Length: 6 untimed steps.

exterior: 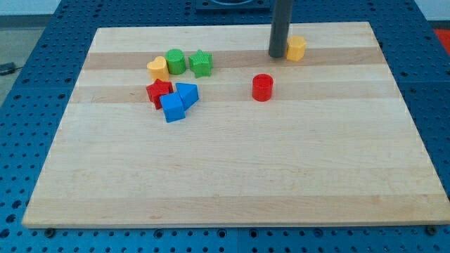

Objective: Place the red circle vertically below the yellow hexagon

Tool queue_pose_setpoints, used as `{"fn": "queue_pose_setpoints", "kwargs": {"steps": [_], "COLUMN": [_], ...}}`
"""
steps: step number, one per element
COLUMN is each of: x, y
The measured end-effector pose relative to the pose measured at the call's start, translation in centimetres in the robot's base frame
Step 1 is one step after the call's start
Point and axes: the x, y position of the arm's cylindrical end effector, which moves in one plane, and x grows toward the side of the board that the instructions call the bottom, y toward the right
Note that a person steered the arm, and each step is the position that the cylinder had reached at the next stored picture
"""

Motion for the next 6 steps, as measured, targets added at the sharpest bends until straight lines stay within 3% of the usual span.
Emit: {"fn": "queue_pose_setpoints", "kwargs": {"steps": [1,3,6], "x": [2.0,12.6,15.5], "y": [-3.8,-4.4,-1.7]}}
